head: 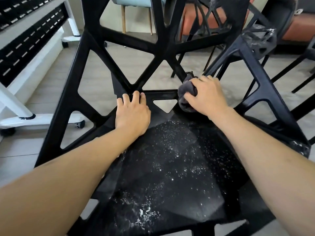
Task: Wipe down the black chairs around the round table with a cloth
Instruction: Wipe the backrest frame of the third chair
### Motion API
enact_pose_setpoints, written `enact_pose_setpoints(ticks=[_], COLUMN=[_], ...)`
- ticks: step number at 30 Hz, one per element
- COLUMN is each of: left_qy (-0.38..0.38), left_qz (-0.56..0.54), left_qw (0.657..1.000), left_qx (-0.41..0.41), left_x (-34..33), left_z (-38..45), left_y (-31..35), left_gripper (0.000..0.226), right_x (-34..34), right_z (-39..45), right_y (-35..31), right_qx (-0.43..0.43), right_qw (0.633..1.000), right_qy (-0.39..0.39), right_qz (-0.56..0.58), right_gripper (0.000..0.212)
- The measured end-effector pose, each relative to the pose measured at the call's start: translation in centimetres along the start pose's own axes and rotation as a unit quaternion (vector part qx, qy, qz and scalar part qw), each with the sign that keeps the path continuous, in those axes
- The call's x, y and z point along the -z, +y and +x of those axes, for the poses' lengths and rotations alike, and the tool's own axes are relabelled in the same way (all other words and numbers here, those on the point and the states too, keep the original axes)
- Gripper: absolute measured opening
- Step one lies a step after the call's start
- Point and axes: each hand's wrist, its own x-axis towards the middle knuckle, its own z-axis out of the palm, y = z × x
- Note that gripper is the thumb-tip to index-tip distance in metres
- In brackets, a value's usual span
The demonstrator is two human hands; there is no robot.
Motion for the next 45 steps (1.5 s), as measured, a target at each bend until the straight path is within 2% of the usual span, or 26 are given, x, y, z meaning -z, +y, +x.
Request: enact_pose_setpoints(ticks=[7, 9, 11, 14, 16, 19, 22, 25, 27, 29, 31, 34, 38, 41, 45], left_qy=[0.007, 0.008, 0.007, -0.002, -0.011, -0.051, -0.093, -0.067, 0.010, 0.103, 0.139, 0.121, 0.107, 0.122, 0.121], left_qz=[-0.005, -0.005, -0.004, 0.002, 0.005, -0.040, -0.043, -0.005, -0.008, -0.020, -0.042, -0.124, -0.230, -0.266, -0.284], left_qw=[1.000, 1.000, 1.000, 1.000, 1.000, 0.998, 0.992, 0.992, 0.993, 0.990, 0.989, 0.984, 0.966, 0.953, 0.945], left_qx=[-0.009, -0.011, -0.010, -0.015, -0.016, -0.024, -0.077, -0.110, -0.118, -0.098, -0.037, 0.052, 0.057, 0.081, 0.104], left_x=[-0.2, -0.2, -0.2, -0.3, -0.1, 0.5, 2.1, 4.2, 5.4, 6.9, 8.5, 9.7, 8.4, 8.0, 7.9], left_z=[0.2, 0.5, 0.7, 1.2, 1.8, 2.4, 1.2, -3.1, -7.1, -10.2, -12.1, -12.7, -12.6, -12.6, -12.8], left_y=[-0.3, -0.3, -0.4, -0.4, -0.4, -1.0, -3.3, -6.2, -7.9, -9.3, -10.2, -10.6, -11.0, -10.9, -10.7], left_gripper=[0.058, 0.058, 0.057, 0.056, 0.056, 0.055, 0.049, 0.046, 0.041, 0.044, 0.054, 0.069, 0.076, 0.074, 0.074], right_x=[-0.7, -0.2, -0.3, -1.5, -2.2, -2.5, -1.6, -1.1, -0.7, 0.1, 0.9, 2.1, 1.9, -0.1, -2.1], right_z=[-2.6, -3.5, -4.3, -4.4, -3.8, -3.3, -3.9, -5.0, -5.7, -6.2, -6.9, -8.6, -10.4, -8.9, -3.5], right_y=[-1.4, -1.5, -1.5, -1.8, -1.9, -1.6, -2.2, -4.7, -7.1, -9.4, -11.5, -14.1, -15.8, -15.9, -16.2], right_qx=[0.021, 0.024, 0.019, -0.027, -0.057, -0.044, -0.050, -0.045, -0.025, -0.016, -0.001, 0.064, 0.112, 0.075, 0.002], right_qw=[0.996, 0.993, 0.995, 0.999, 0.996, 0.993, 0.989, 0.982, 0.977, 0.966, 0.952, 0.941, 0.944, 0.962, 0.972], right_qy=[-0.041, -0.057, -0.051, -0.031, -0.047, -0.069, -0.070, -0.082, -0.087, -0.097, -0.113, -0.138, -0.126, -0.092, -0.066], right_qz=[0.074, 0.100, 0.085, 0.019, 0.058, 0.084, 0.122, 0.163, 0.194, 0.240, 0.283, 0.302, 0.282, 0.244, 0.225], right_gripper=[0.057, 0.053, 0.047, 0.054, 0.057, 0.056, 0.053, 0.049, 0.050, 0.053, 0.049, 0.044, 0.038, 0.049, 0.051])
